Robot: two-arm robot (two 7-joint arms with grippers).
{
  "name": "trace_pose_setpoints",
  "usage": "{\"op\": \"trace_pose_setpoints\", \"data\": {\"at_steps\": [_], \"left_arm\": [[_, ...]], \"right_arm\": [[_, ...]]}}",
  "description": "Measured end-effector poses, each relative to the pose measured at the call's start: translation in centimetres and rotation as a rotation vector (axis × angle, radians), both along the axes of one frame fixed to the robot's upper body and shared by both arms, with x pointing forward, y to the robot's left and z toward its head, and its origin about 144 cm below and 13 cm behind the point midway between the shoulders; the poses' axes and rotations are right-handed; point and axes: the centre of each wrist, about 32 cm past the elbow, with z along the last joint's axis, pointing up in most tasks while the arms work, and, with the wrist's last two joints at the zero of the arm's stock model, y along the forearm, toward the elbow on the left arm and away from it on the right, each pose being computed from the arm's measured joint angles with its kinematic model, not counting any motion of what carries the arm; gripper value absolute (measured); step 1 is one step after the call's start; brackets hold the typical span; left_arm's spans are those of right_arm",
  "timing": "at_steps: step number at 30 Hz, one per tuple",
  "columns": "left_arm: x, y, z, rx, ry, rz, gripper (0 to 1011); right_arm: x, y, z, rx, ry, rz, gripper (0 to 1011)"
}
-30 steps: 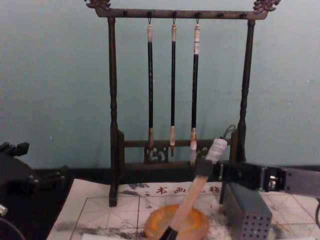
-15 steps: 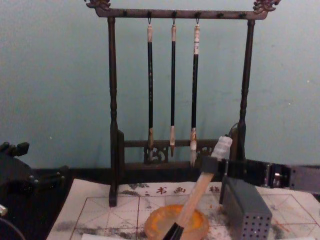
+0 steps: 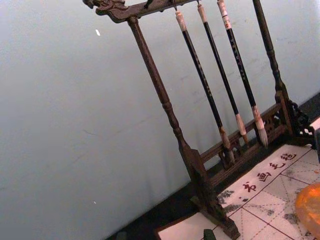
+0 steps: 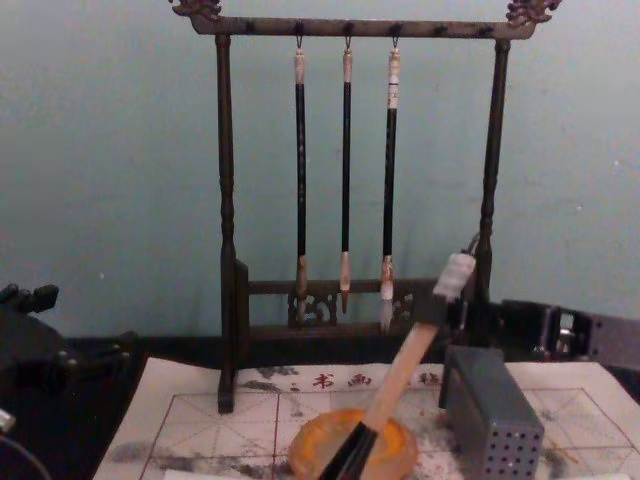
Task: Pick up the brush from the inkstone, write on the paper, then place the brush back to its original position.
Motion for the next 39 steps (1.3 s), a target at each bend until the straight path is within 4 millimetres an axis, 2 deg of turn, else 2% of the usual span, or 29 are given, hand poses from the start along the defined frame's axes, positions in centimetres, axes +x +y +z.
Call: {"op": "trace_pose_setpoints", "data": {"at_steps": [24,39], "left_arm": [[0.00,0.00,0.00,0.000,0.000,0.000,1001],[0.00,0.00,0.00,0.000,0.000,0.000,1001]], "right_arm": [[-0.24,0.00,0.01,0.063,0.016,-0.049,185],[-0.80,0.63,-0.71,0.106,0.086,-0.227,185]]}}
